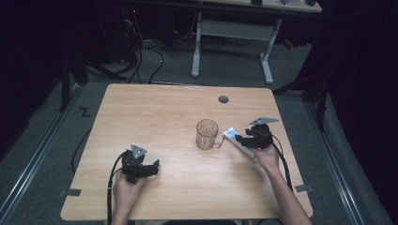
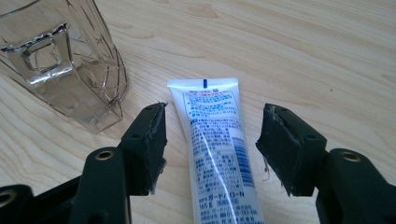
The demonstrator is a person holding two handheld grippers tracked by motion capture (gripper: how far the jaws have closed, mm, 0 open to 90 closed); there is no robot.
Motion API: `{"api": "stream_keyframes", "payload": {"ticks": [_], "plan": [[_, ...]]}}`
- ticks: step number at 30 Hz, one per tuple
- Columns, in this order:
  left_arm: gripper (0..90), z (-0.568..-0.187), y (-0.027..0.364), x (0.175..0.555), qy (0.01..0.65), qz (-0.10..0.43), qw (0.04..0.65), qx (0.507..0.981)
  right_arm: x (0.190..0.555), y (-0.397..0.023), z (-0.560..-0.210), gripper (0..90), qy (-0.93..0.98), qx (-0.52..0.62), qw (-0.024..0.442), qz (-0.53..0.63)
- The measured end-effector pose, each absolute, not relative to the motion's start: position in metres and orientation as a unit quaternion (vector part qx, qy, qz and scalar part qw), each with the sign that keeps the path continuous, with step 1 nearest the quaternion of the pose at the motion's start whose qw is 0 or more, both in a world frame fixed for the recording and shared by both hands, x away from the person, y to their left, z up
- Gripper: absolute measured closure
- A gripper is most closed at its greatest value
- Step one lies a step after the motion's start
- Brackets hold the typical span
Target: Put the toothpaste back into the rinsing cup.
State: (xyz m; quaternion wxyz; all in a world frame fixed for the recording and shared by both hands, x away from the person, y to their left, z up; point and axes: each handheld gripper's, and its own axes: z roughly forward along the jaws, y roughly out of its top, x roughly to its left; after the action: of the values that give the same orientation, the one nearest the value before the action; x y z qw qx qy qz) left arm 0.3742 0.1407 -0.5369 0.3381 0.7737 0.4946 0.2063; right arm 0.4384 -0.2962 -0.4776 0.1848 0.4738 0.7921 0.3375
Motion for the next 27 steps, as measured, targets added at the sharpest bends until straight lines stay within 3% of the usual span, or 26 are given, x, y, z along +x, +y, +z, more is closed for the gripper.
{"api": "stream_keyframes", "payload": {"ticks": [27], "plan": [[14.8, -0.537, 0.141, 0.374, 0.495, 0.206, 0.338, 0.774, 0.479, -0.273, -0.488, 40.5, 0.851, 0.454, 0.151, 0.217]]}}
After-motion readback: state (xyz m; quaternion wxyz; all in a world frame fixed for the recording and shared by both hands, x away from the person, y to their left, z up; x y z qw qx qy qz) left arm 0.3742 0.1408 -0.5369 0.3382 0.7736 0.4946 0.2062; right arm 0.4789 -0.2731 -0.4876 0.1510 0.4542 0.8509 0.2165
